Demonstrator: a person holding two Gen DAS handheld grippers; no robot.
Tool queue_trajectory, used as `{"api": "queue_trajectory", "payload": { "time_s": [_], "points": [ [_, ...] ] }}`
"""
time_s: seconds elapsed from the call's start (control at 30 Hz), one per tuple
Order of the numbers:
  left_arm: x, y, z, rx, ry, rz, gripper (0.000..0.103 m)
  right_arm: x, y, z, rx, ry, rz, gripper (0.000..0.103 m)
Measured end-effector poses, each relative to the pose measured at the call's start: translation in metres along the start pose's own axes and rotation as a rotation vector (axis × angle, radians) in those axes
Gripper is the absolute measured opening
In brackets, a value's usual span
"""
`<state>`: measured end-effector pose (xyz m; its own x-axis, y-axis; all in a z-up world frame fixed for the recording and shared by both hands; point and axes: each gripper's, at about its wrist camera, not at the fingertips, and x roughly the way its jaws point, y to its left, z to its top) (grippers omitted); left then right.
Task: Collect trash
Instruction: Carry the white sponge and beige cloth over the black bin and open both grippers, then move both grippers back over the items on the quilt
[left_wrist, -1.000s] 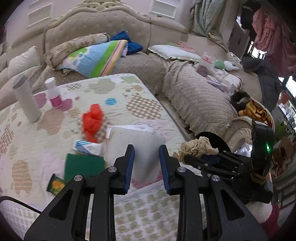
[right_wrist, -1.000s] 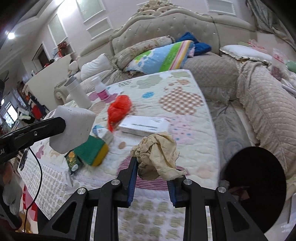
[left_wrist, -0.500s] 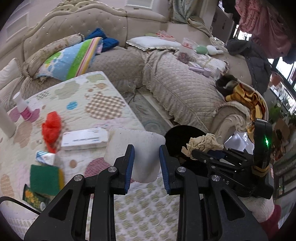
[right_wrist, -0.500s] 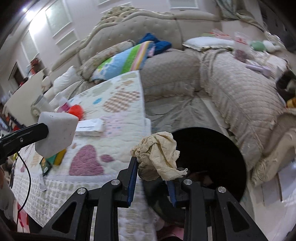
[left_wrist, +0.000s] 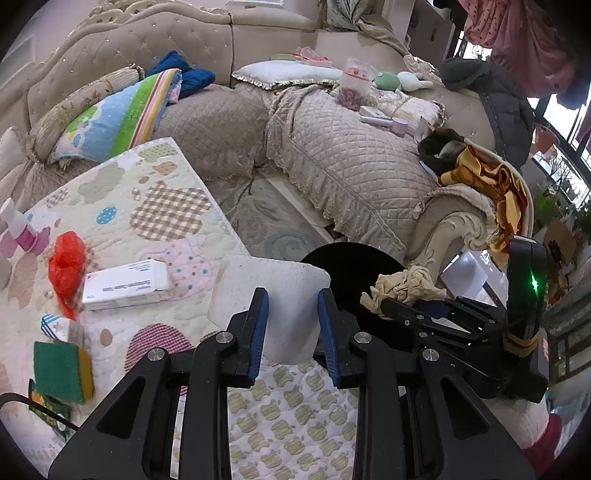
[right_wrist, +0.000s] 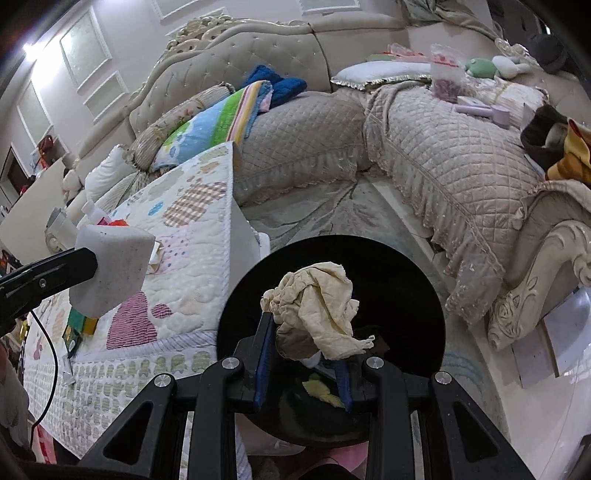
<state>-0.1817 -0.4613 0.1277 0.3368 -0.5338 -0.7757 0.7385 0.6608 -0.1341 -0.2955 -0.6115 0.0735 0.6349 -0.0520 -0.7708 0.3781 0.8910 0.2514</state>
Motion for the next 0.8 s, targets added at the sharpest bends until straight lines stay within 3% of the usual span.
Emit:
{"api": "queue_trajectory", "payload": {
  "time_s": [0.3, 0.6, 0.63, 0.67, 0.7, 0.8],
  "points": [
    [0.019, -0.013, 0.005, -0.003, 0.019, -0.049, 0.025, 0.007, -0.012, -0.004, 0.023, 0.021, -0.017, 0.028],
    [0.035, -0.022, 0.01, -0.043, 0.055, -0.18, 0.027, 0.011, -0.021, -0.005, 0.049, 0.033, -0.036, 0.028],
    [0.035, -0.021, 0.011, -0.049, 0.056, -0.198, 0.028, 0.011, -0.022, -0.004, 0.052, 0.031, -0.036, 0.031],
    [0.034, -0.022, 0.011, -0.051, 0.056, -0.207, 0.029, 0.011, -0.022, -0.004, 0.053, 0.029, -0.039, 0.043],
    [0.033, -0.021, 0.011, -0.053, 0.057, -0.21, 0.03, 0.01, -0.022, -0.004, 0.056, 0.026, -0.041, 0.048],
    [0.029, -0.017, 0.012, -0.07, 0.053, -0.207, 0.045, 0.009, -0.023, -0.005, 0.062, 0.028, -0.04, 0.05]
  ]
}}
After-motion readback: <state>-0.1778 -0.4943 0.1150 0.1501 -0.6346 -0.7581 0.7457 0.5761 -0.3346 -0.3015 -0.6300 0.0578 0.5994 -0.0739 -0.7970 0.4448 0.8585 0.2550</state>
